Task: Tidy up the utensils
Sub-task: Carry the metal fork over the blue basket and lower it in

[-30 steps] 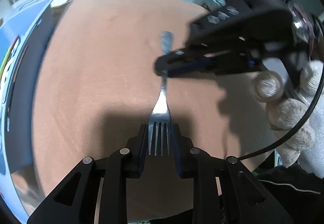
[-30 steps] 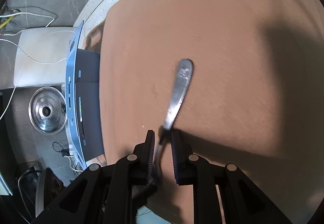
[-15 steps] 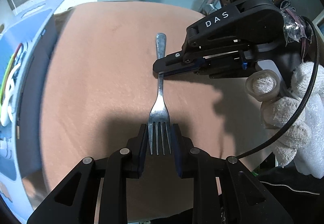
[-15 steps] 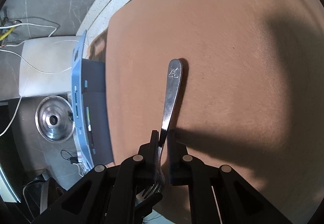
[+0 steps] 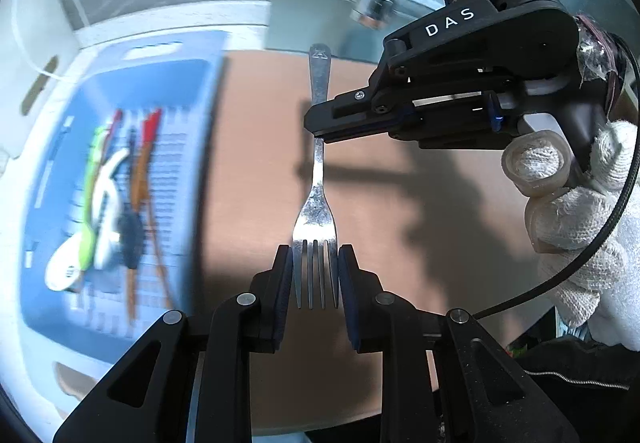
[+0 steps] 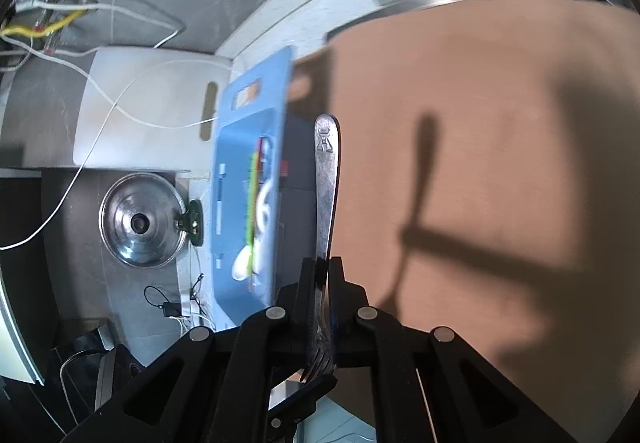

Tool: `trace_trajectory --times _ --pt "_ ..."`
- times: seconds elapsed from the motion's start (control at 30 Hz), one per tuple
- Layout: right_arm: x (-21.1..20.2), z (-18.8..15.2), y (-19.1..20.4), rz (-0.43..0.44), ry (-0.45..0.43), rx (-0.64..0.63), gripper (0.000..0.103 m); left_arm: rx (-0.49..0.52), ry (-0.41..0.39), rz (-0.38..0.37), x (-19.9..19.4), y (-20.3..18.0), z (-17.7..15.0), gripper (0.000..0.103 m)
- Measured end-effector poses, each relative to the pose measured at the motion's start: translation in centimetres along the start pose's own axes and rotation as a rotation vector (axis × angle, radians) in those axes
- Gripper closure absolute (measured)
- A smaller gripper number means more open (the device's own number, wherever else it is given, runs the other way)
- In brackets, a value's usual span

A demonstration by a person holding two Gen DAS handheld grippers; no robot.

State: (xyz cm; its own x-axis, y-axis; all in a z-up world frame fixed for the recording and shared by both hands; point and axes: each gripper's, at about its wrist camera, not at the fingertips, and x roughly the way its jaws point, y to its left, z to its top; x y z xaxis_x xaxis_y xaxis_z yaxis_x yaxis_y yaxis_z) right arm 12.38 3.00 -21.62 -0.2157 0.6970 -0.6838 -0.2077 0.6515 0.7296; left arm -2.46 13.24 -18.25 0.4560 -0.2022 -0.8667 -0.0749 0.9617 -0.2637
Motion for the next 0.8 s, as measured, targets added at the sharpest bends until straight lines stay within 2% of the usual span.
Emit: trace_trajectory --times 0.17,0.33,0.57,0.8 --pt "3.0 1.0 4.0 -0.006 0.015 -0.052 0.098 -0.044 -0.028 0.027 -1.8 4.5 0.4 0.081" --pt "6.8 2.0 7.1 -0.03 0.054 -0.088 0.098 -0.081 -0.022 0.047 -1.5 8.6 0.4 0.081" --pt "11.5 3.0 8.6 -0.109 0.108 -0.117 0.098 -0.134 0.019 0.04 -0.3 12.9 -0.1 0.081" --pt "14.5 3.7 9.3 -0.178 0.158 -0.144 0.097 -0.154 0.059 0.033 1.1 14.1 -0.5 0.081"
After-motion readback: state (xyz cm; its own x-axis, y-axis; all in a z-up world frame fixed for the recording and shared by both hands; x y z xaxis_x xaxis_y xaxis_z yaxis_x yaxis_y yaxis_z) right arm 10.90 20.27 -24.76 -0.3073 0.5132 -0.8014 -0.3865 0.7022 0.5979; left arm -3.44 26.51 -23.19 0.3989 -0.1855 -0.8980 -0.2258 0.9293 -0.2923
